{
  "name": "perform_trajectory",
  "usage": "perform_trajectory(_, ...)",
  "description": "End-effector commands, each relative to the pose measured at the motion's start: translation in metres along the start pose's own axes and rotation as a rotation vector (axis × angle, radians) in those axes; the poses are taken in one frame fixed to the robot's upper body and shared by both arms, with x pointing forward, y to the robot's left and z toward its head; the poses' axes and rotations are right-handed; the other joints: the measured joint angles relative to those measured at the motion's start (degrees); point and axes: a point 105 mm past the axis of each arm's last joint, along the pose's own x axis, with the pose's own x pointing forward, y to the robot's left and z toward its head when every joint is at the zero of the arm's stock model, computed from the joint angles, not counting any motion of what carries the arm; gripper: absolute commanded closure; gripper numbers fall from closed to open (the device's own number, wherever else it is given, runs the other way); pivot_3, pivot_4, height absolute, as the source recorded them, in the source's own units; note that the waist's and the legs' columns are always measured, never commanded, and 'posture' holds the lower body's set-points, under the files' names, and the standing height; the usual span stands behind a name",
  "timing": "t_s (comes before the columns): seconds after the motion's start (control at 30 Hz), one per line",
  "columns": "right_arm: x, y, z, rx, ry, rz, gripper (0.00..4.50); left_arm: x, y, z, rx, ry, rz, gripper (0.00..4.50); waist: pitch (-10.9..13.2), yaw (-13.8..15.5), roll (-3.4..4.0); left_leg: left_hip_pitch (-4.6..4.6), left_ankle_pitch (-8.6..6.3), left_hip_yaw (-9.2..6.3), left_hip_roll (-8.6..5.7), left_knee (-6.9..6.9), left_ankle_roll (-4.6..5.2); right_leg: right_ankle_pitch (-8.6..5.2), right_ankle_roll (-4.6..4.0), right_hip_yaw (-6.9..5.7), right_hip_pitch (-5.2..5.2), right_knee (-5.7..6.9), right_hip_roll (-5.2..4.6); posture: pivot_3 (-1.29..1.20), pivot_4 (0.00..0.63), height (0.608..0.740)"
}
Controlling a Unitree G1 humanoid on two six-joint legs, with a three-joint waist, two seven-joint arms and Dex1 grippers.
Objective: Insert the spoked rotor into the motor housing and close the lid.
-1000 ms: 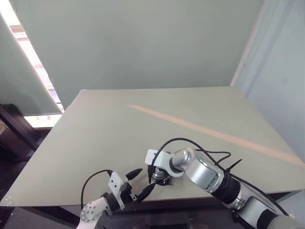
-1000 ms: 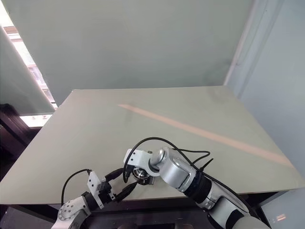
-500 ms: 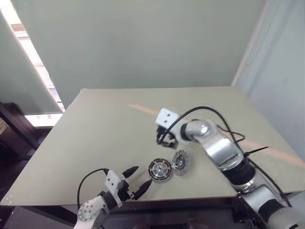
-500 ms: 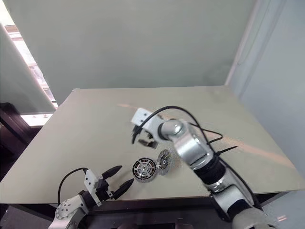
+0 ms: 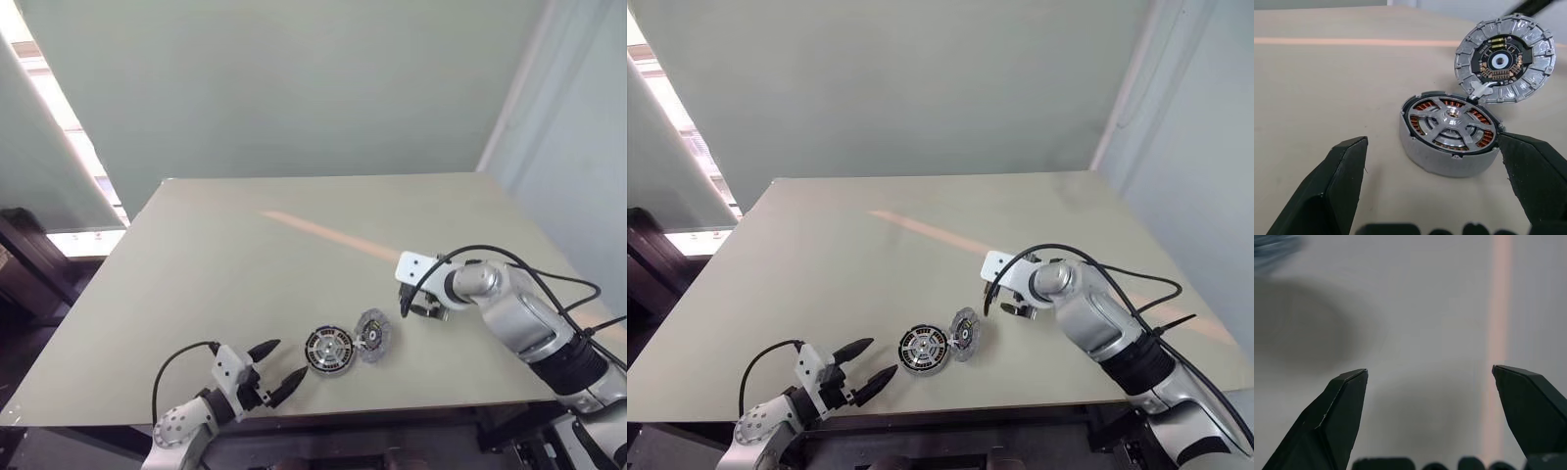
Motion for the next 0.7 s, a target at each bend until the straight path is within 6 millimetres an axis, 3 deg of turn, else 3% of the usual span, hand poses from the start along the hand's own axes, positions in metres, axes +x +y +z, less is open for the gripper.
perform_trajectory(0.03, -0.007, 0.004, 0.018, 0.017, -0.091, 0.011, 0.05, 0.000, 0.004, 0.016, 0.038, -0.038, -0.003, 0.00, 0.00, 0.00, 0.00, 0.00, 0.00, 0.00, 0.00, 0.02, 0.00, 0.00, -0.01, 0.00, 0.00, 0.01, 0.00, 0.00, 0.000, 0.740)
perform_trajectory(0.37, -0.003, 0.032, 0.059, 0.183, -0.284, 0.134, 0.05, -0.002, 0.004, 0.016, 0.039, -0.032, 0.005, 0.00, -0.01, 0.00, -0.01, 0.11, 0.01, -0.05, 0.02, 0.12, 0.00, 0.05, -0.04, -0.02, 0.15, 0.09, 0.03, 0.00, 0.000, 0.740)
perform_trajectory(0.7, 0.021, 0.067, 0.092, 0.228, -0.356, 0.245, 0.05, -0.004, 0.002, 0.015, 0.038, -0.032, 0.016, 0.00, -0.03, -0.01, -0.02, 0.17, 0.01, -0.06, 0.02, 0.16, 0.00, 0.13, 0.03, -0.02, 0.18, 0.15, 0.05, 0.00, 0.000, 0.740)
